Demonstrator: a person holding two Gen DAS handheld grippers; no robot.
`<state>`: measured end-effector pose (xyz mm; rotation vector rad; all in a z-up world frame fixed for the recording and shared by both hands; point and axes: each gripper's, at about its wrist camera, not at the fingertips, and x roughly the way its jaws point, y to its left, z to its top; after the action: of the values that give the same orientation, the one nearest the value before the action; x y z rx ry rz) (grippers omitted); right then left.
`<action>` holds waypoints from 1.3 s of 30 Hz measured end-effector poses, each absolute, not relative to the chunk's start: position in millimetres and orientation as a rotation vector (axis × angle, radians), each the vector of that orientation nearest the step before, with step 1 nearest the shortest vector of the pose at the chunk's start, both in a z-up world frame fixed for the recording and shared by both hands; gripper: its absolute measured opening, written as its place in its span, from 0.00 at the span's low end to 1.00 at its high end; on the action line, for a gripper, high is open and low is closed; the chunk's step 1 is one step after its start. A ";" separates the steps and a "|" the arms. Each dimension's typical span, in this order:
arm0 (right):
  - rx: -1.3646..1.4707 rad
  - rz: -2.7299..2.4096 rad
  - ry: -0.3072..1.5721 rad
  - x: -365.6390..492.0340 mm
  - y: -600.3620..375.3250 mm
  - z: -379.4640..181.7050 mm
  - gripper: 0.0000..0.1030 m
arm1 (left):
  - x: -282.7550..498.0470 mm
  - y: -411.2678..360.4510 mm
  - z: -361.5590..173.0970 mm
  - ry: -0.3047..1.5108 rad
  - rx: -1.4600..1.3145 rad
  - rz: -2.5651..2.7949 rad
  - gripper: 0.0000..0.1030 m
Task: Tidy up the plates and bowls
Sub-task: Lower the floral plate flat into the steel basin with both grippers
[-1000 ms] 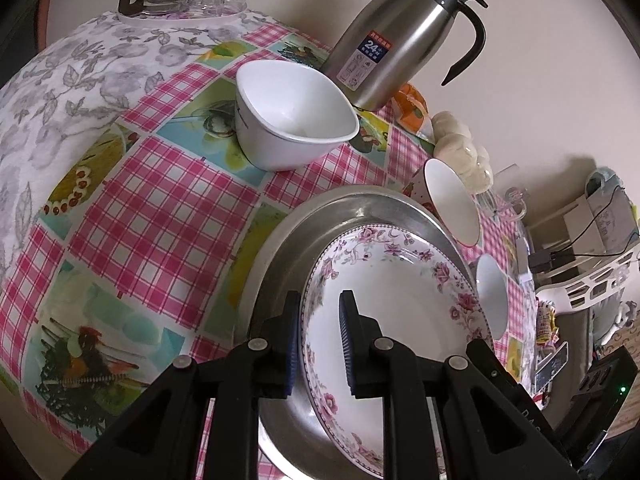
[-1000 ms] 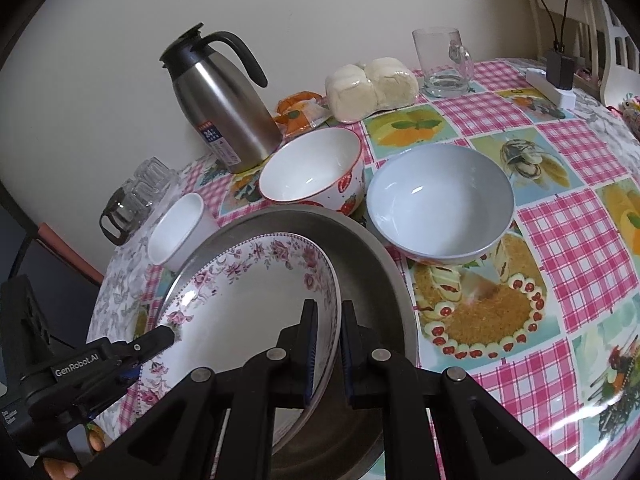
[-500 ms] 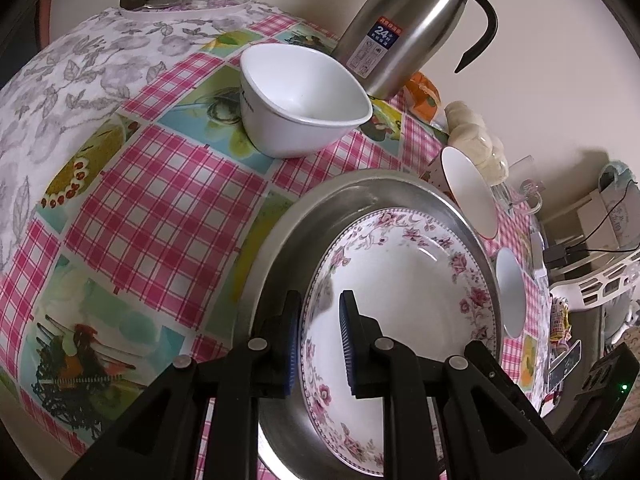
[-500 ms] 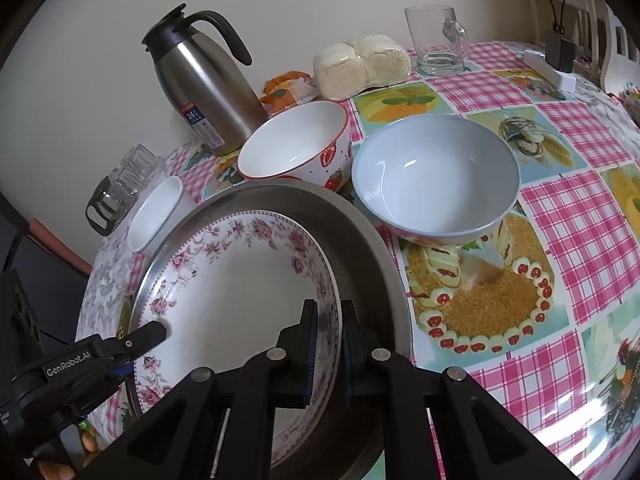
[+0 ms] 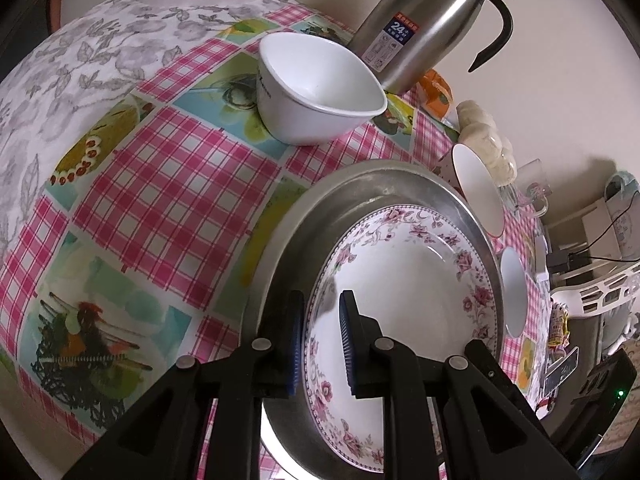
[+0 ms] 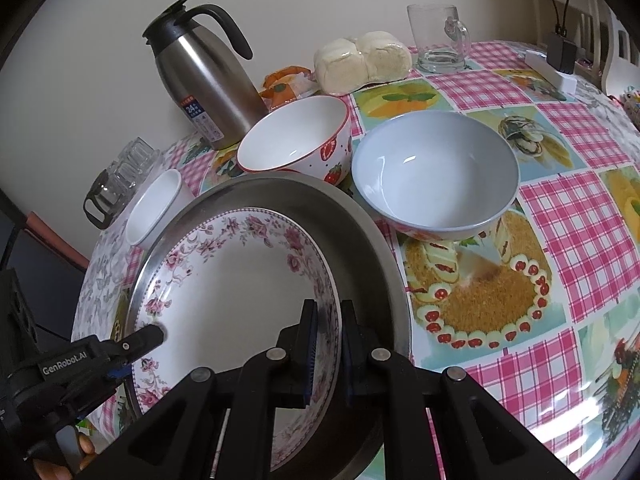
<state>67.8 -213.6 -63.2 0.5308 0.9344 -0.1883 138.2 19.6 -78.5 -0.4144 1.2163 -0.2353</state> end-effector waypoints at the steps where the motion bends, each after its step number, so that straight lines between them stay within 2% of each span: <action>1: 0.534 -0.188 0.934 67.7 -214.1 -63.3 0.11 | 138.0 20.1 -78.5 1.216 -0.418 -0.235 0.17; 15: 0.490 -0.198 0.963 69.4 -212.6 -61.1 0.14 | 140.1 16.9 -77.7 1.254 -0.395 -0.230 0.18; 21: 0.500 -0.193 0.974 68.8 -213.5 -60.5 0.14 | 140.0 10.4 -76.0 1.266 -0.377 -0.251 0.29; 33: 0.536 -0.179 0.972 67.6 -216.5 -61.1 0.16 | 138.1 10.5 -73.9 1.265 -0.370 -0.250 0.29; 34: 0.534 -0.179 0.969 67.5 -216.1 -60.1 0.17 | 138.1 9.4 -72.3 1.260 -0.359 -0.249 0.30; 37: 0.524 -0.171 0.937 65.2 -215.6 -51.9 0.28 | 137.8 8.8 -67.6 1.241 -0.347 -0.252 0.34; 39: 0.505 -0.180 0.923 63.6 -215.4 -47.1 0.30 | 137.4 10.2 -63.5 1.226 -0.343 -0.253 0.35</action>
<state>63.6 -215.4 -47.1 0.5047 0.9232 -0.1800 137.4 10.2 -63.5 -0.3435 1.2256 -0.2528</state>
